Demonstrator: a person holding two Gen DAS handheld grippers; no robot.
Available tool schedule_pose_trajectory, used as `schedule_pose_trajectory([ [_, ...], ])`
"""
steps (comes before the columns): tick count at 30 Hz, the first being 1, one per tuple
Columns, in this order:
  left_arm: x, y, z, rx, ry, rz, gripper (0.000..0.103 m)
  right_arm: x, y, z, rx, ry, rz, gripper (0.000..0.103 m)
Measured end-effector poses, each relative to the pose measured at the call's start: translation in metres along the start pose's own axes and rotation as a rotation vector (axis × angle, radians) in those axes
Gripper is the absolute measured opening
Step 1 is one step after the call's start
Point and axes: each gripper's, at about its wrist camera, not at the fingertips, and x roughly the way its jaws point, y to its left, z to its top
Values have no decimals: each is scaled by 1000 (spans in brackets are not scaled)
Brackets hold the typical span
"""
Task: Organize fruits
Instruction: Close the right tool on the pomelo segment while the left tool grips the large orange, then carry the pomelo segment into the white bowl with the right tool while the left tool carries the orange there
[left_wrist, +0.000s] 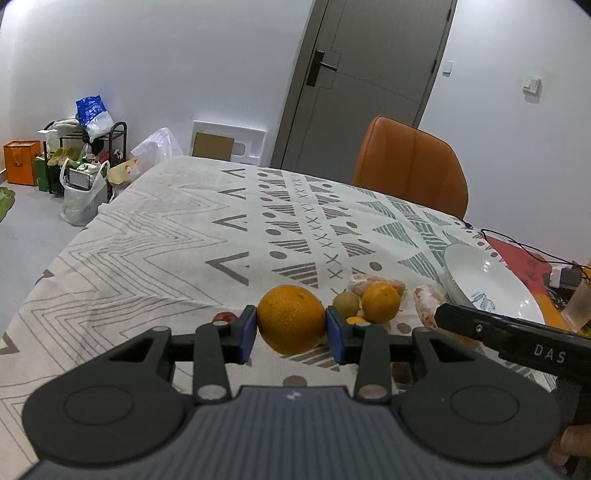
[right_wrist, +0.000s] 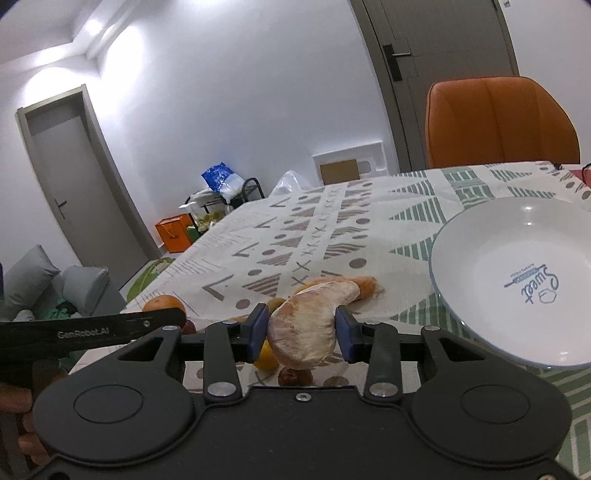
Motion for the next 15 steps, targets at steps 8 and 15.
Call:
schedule_pose_trajectory([
  [8,-2,-11,2,11,-25,-8,38,-13,-7,5,1,-35,-7,37],
  [15,1,-25,5,28,-35,-29,38,-23,-17,6,6,-54,-23,37],
])
